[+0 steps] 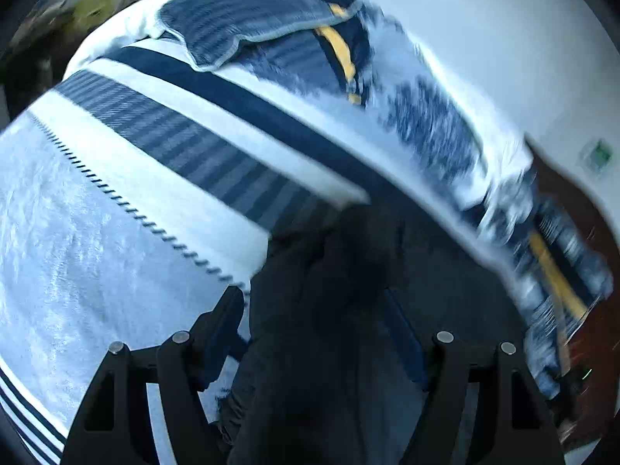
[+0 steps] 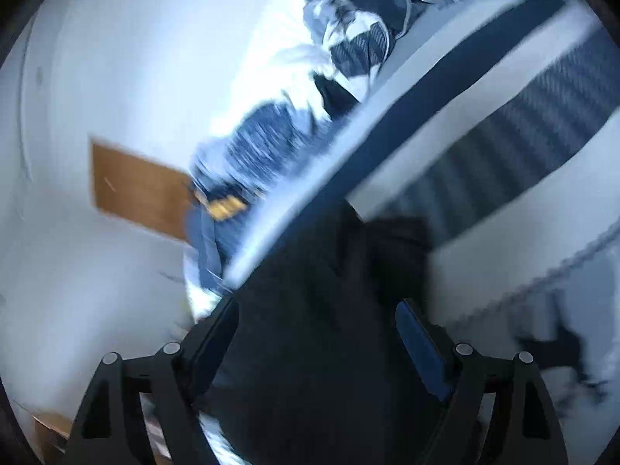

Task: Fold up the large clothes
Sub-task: 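Grasp the jacket hem with both grippers and lift it toward the collar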

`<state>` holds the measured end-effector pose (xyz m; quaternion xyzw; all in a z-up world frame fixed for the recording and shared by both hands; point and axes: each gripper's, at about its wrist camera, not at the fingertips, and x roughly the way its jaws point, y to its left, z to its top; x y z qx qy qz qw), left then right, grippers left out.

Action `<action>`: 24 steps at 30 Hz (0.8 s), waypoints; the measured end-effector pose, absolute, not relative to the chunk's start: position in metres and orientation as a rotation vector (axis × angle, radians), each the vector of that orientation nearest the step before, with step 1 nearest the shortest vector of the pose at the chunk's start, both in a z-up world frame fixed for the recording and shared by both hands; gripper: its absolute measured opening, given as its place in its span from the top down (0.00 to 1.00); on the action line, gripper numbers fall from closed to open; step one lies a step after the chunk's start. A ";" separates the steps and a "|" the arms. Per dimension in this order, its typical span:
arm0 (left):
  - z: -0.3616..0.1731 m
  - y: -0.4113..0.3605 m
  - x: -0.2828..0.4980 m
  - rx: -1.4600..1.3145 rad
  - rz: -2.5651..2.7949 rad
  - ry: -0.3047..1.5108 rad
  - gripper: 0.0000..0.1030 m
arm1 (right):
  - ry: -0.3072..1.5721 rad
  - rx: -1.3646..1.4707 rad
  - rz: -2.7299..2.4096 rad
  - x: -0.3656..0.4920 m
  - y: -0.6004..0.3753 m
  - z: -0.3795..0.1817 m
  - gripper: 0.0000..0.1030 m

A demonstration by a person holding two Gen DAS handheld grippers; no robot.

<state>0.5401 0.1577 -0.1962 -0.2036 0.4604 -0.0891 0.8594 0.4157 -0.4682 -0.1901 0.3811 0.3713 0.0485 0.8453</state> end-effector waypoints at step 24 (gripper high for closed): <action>-0.247 0.090 0.647 -0.097 -0.058 1.021 0.98 | 1.075 0.350 -0.081 0.553 -0.427 -0.225 0.98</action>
